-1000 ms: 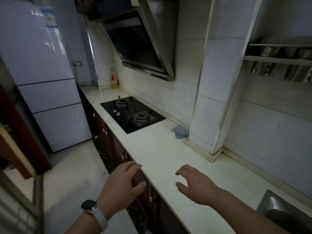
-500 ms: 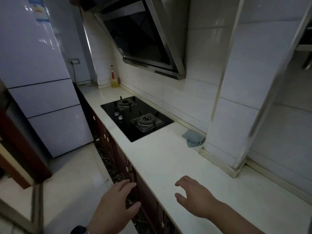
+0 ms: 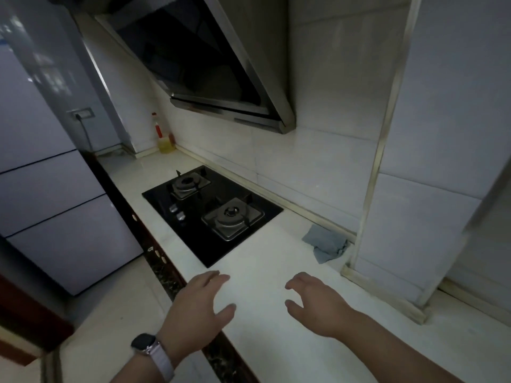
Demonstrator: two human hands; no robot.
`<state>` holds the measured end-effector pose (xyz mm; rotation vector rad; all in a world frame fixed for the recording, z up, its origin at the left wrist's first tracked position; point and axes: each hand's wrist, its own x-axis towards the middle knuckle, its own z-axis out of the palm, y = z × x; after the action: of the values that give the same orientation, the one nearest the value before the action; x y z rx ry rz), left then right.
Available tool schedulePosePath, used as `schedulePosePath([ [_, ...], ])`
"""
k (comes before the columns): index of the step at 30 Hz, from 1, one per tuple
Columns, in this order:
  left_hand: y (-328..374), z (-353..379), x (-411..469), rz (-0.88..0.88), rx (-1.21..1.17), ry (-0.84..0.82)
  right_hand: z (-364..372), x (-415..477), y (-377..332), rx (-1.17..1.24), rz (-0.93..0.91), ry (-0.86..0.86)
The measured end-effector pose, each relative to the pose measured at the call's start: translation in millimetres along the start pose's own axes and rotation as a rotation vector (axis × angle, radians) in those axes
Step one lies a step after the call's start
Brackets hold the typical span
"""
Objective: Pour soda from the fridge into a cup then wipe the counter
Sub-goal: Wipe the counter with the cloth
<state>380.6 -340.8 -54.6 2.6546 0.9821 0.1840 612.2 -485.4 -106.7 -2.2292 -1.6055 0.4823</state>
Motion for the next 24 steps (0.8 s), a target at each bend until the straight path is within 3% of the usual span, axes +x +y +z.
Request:
schedulePosePath([
  [8,17,13,74,0.181,0.015,-0.006,-28,11,20,0.003,0.095,0.116],
  [24,-7,75,247,0.521,0.04,-0.281,-20,73,44,-0.073,0.507,0.117],
])
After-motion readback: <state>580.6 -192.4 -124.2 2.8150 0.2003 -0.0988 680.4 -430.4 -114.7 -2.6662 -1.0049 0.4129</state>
